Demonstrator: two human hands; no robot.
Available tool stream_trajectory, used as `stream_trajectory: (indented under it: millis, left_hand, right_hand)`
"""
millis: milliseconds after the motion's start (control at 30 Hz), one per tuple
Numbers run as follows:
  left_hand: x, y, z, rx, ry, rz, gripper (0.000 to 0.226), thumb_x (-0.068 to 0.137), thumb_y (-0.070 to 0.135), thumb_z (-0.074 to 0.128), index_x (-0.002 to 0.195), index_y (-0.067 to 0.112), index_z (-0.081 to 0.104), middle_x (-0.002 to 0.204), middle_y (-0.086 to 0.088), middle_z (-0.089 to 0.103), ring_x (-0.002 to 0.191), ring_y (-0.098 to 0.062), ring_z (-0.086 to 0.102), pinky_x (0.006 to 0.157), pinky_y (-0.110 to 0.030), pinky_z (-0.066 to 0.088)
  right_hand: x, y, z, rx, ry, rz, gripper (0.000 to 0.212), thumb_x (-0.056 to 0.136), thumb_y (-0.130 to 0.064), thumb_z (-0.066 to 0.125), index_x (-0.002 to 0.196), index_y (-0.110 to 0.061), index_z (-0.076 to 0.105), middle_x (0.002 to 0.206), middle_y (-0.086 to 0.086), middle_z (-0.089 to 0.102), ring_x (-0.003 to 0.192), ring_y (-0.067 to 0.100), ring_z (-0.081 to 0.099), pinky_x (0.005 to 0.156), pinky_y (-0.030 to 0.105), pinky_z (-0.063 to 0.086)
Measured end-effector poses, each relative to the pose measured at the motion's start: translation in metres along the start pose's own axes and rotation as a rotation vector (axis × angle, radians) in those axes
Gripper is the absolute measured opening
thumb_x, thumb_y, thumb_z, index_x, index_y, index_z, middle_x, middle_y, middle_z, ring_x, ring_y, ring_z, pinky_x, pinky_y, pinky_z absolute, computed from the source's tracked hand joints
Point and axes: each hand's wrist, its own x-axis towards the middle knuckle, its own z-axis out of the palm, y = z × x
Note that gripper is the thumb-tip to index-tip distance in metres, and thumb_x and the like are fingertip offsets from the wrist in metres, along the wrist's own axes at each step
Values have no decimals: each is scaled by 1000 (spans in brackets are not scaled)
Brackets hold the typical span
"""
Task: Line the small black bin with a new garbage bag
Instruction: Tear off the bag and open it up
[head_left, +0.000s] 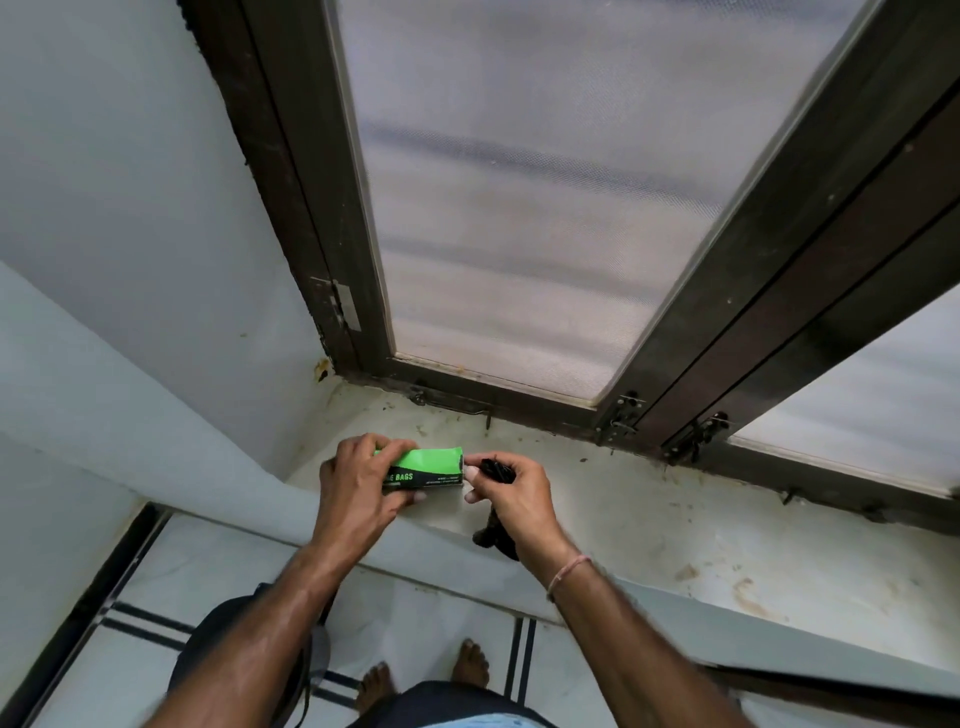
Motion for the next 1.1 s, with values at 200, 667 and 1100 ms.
stream_trajectory:
  millis: [200,667,1100]
  left_hand:
    - [10,-8,-5,142,-9,96,68,72,45,87,135,35,64,118,-2,60,114,-26,52,88,-45,42]
    - [-73,35,-30,-273,2,-113,34,90,61,62,107,31,59,104,12,61,93,-5,57,76,-24,48]
    - [-171,-65,-83,-1020,-112,-679,27,99,35,67,92,9,72,81,-4,79,80,-21,76,65,-30,58]
  right_hand:
    - [1,1,4,-35,-14,5,20,96,-14,73,116,-17,77,96,2,75,63,4,64,66,36,61]
    - [-65,23,42,330,-45,113,48,106,-50,49,116,-8,71,95,9,72,76,17,63,66,25,53]
    - [-143,32,220,621,-74,292,54,108,-44,45,123,1,71,123,22,74,109,26,73,92,34,59]
